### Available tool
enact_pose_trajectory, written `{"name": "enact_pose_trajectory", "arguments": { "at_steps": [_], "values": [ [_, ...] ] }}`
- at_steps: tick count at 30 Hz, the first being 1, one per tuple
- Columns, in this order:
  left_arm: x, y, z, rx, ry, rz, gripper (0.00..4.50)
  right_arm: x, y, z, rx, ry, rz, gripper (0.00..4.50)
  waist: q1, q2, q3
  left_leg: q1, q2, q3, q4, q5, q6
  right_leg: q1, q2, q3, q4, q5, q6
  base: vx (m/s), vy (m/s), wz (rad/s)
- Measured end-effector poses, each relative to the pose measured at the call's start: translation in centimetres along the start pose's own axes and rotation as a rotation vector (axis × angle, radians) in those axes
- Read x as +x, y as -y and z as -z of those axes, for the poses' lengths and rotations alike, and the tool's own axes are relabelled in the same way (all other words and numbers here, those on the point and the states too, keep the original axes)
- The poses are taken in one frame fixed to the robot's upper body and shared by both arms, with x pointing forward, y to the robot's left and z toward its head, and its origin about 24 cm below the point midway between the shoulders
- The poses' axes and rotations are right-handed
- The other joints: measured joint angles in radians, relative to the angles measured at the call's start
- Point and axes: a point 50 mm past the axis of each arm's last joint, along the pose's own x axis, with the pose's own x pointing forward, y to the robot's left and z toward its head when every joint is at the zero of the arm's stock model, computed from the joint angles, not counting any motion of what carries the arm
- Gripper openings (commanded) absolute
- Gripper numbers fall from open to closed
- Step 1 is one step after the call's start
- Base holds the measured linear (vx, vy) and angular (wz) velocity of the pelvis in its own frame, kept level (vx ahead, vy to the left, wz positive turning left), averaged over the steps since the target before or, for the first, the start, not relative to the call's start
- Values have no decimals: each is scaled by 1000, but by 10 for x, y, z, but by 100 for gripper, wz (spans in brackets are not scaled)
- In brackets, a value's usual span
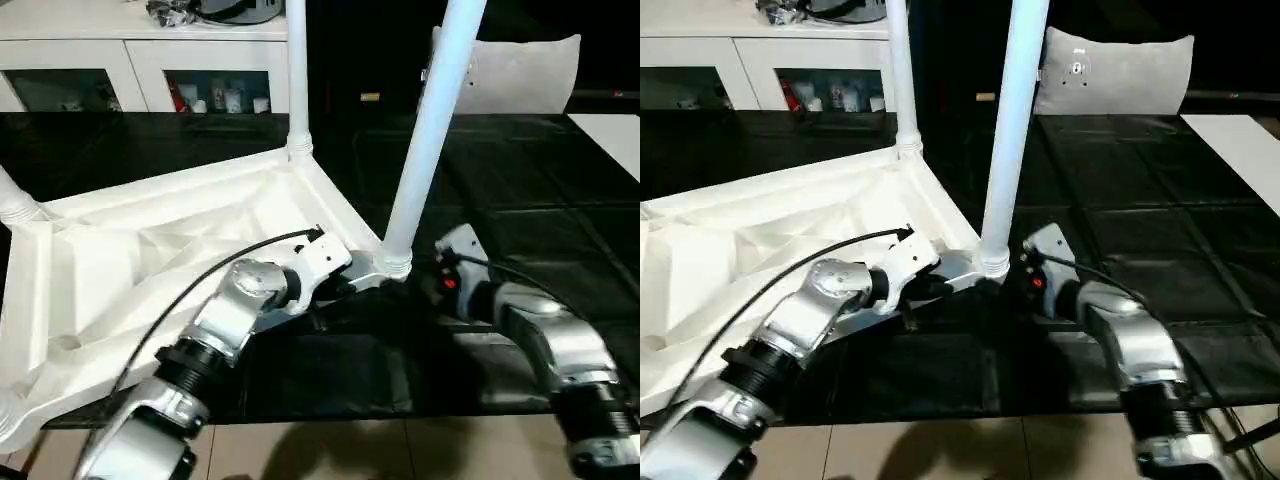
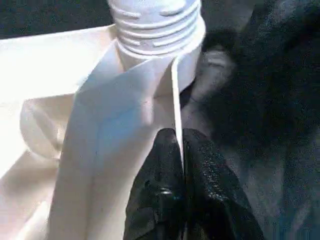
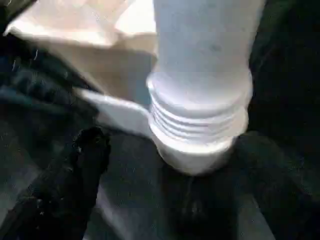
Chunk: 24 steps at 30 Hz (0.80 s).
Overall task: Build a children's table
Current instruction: Rotate leg to tighten
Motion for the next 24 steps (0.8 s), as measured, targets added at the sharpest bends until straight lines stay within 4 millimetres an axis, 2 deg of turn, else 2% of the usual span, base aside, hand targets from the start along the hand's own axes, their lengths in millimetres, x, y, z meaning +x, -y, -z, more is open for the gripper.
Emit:
{"name": "enact_pose_trajectory", "arguments": {
  "at_steps": [5,11,15,24],
  "values": [
    [-10,0,5,43,-10,93,0,-2,-3,-3,-49,9,-86,441,4,0,0,-2,1,0,1,0,0,-1,0,-1,0,0,0,0,0,0],
    [-22,4,9,95,-33,243,0,-5,-11,-5,-87,13,-223,441,32,-1,1,0,1,0,2,0,0,0,-1,-1,0,0,-1,0,0,0],
    [-25,6,10,106,-42,304,0,-4,-17,-7,-79,20,-298,402,36,-1,1,1,0,0,3,0,0,0,-1,-1,0,0,-1,0,0,0],
    [-26,8,10,100,-44,327,0,-2,-21,-6,-64,16,-336,332,36,-2,1,1,1,0,3,0,0,0,-1,-1,1,0,-1,0,0,0]
  ]
}}
